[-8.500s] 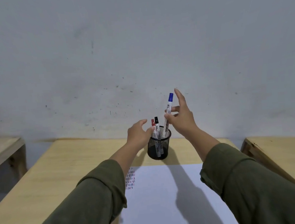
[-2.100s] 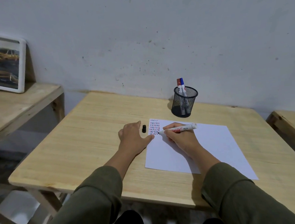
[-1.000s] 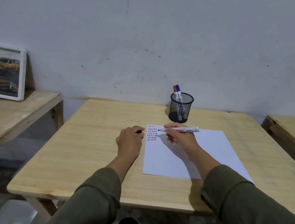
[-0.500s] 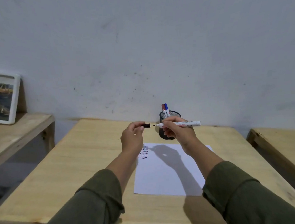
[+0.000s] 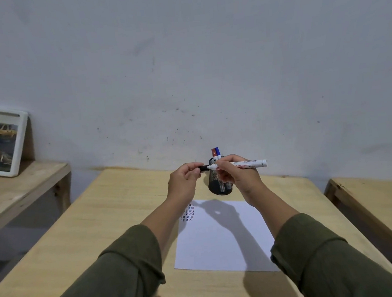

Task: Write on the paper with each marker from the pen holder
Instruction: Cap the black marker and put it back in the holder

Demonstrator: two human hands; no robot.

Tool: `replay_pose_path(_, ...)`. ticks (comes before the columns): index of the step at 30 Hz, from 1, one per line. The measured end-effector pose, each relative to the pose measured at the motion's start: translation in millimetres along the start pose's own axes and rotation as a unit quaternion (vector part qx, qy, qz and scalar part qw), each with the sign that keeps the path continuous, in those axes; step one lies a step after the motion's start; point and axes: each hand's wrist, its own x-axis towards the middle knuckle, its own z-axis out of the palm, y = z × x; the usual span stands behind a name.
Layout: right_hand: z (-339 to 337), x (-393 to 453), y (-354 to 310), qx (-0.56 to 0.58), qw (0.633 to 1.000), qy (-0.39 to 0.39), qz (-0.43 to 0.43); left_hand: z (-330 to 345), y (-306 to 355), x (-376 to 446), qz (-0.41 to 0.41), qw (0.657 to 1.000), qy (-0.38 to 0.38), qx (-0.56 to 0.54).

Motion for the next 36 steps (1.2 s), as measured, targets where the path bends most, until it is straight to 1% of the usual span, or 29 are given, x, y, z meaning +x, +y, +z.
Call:
replay_pose_path(8,-3,5,-5,0.006,1.0,-0.015,0.0,1,13,0,-0.028,0.999,-0.033,-0.029)
replay_pose_path(12,-5,6,-8,-0.015,0.999,-0.039,0.005,-1,19,3,-0.052,0.996,-0.066,-0.001)
replay_pose_path(16,-7,5,-10,-0.02,0.999,-0.046,0.002,-4,27,7,-0.087,0.991,-0.101,-0.013)
replay_pose_path(19,-6,5,-6,-0.029,0.999,-0.046,0.003,-5,29,8,-0.083,0.989,-0.117,0.018)
replay_pose_path(21,-4,3,-3,-0.018,0.999,-0.04,0.001,-5,26,8,-0.05,0.992,-0.101,0.049)
replay_pose_path(24,1,1,0,0.011,1.0,-0.027,0.001,-4,20,5,0.017,0.992,-0.056,0.11)
replay_pose_path(27,4,0,5,0.017,1.0,-0.011,0.009,0,14,-2,0.059,0.989,-0.021,0.137)
replay_pose_path(30,1,-4,9,0.017,1.0,-0.009,0.022,3,9,-7,0.066,0.987,-0.025,0.145)
replay_pose_path(33,-5,-4,7,0.007,0.999,-0.044,0.026,4,7,-3,0.043,0.991,-0.047,0.119)
replay_pose_path(34,-8,-4,5,0.014,0.998,-0.06,0.033,3,8,0,0.033,0.993,-0.046,0.105)
replay_pose_path(36,-14,0,2,0.062,0.994,-0.078,0.047,-1,11,9,0.018,0.996,-0.029,0.08)
